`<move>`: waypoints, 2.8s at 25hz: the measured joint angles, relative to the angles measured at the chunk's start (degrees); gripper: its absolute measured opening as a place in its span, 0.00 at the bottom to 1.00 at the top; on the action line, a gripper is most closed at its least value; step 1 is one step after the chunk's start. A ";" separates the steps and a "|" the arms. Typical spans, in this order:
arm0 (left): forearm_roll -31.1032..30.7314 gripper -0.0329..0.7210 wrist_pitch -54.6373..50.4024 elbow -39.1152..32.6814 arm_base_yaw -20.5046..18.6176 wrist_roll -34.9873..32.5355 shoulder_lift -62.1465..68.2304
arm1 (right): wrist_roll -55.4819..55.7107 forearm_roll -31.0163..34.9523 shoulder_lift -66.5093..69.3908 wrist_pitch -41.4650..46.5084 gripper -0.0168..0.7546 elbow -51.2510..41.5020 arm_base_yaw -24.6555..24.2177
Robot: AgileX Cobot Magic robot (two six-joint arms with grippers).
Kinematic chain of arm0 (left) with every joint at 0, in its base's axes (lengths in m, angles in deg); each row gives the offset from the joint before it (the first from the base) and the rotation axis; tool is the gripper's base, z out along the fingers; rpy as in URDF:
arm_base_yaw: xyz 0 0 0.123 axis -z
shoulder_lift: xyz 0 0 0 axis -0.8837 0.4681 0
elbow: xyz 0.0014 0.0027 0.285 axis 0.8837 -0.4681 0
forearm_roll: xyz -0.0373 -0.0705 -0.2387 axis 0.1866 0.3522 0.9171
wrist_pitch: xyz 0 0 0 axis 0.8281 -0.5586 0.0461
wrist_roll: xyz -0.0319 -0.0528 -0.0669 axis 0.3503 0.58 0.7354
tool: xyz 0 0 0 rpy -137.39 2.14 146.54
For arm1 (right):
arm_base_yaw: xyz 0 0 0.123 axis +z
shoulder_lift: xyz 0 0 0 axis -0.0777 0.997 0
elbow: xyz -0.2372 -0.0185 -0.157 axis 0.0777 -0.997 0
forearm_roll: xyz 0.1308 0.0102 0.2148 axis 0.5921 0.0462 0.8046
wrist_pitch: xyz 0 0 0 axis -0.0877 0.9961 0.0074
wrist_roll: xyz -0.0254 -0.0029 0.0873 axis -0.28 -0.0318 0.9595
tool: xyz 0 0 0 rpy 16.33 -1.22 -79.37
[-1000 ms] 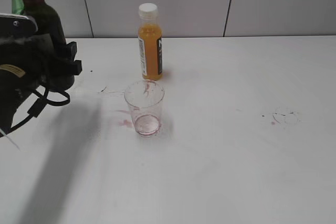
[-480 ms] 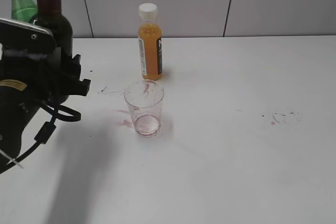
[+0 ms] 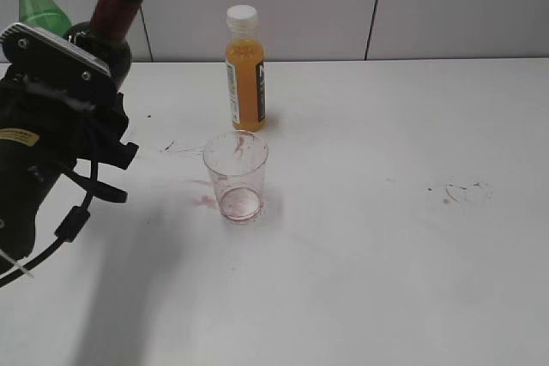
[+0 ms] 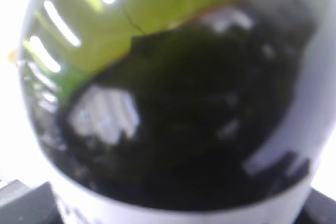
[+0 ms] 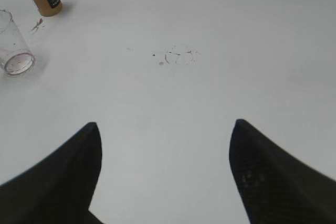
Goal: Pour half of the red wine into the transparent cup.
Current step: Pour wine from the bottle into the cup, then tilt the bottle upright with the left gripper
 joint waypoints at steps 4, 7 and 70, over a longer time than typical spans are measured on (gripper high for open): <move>0.60 0.76 0.00 0.00 0.00 -5.91 0.00 | 0.00 0.00 0.00 0.00 0.76 0.00 0.00; 1.97 0.76 0.00 0.00 0.00 -9.90 0.00 | 0.00 0.00 0.00 0.00 0.76 0.00 0.00; 1.94 0.76 1.65 3.63 -3.41 -52.64 9.82 | 0.00 0.00 0.00 0.00 0.76 0.00 0.00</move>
